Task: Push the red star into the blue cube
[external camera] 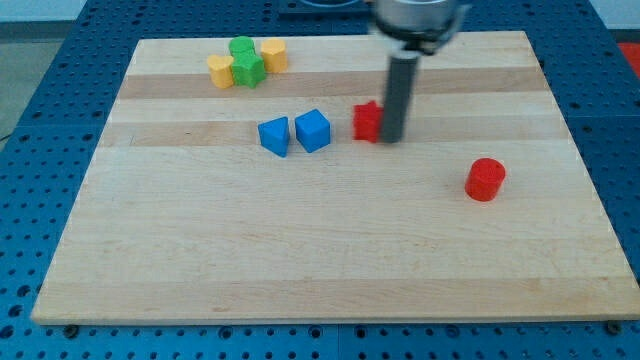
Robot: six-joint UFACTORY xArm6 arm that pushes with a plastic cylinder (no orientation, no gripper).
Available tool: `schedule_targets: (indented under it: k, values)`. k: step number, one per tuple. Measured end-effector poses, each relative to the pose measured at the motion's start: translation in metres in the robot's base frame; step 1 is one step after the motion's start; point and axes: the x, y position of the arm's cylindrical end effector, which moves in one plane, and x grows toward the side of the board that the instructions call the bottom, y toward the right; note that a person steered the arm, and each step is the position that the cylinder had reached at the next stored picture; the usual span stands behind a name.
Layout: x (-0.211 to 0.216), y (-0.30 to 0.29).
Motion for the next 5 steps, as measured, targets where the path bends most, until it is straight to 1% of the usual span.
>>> schedule_targets:
  k: [1,2,3,4,5]
  values:
    - [0.003,0.012]
    - [-0.025,0.067]
    - [-0.048,0.017]
    - [-0.044,-0.015]
    - [-0.015,-0.015]
